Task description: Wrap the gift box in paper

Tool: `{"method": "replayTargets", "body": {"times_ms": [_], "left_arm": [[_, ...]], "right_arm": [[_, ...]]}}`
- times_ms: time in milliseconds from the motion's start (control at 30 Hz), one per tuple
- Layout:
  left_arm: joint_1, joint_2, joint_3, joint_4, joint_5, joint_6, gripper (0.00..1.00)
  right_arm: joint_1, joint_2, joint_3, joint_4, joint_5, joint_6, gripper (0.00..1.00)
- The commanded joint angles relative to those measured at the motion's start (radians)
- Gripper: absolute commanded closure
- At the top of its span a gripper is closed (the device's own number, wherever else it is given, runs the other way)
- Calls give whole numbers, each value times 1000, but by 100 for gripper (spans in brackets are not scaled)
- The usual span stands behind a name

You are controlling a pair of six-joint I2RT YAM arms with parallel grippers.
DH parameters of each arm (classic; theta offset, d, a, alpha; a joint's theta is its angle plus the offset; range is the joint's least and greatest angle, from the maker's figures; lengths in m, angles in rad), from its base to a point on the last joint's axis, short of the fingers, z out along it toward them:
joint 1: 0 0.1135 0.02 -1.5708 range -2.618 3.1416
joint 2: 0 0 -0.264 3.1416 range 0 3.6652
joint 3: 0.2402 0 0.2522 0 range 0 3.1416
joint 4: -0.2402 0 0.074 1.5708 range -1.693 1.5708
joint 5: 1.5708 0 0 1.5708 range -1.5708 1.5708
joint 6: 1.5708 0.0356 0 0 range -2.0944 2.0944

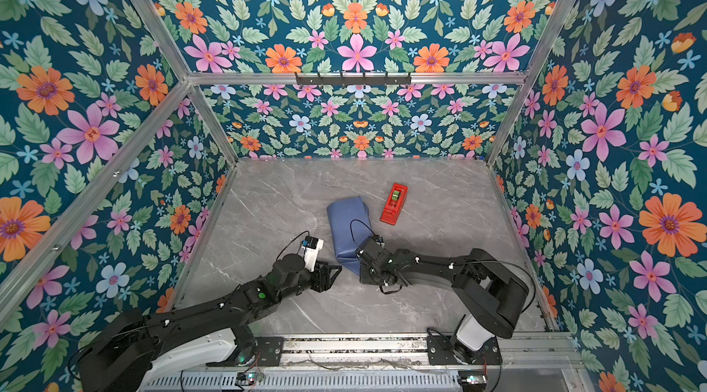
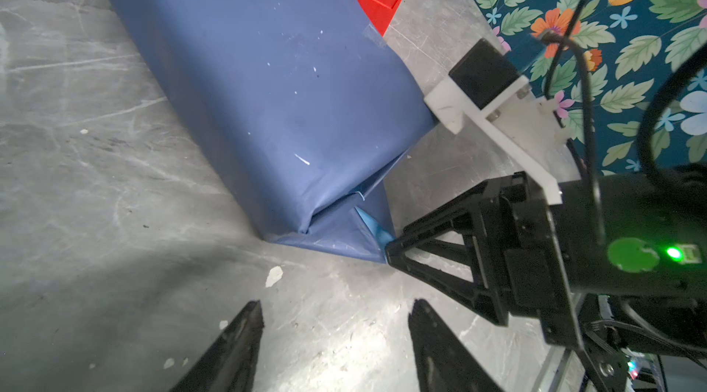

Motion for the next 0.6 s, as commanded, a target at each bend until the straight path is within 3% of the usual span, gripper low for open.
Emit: {"method": "replayTargets", "body": {"times_ms": [0,567], "left_arm": [[0,-1,-2,26,-12,4,35],[0,16,-1,25,-7,14,36]], "right_arm": [[13,15,10,-64,73,-17,60],[41,44,-12,3,163,0,74]]}}
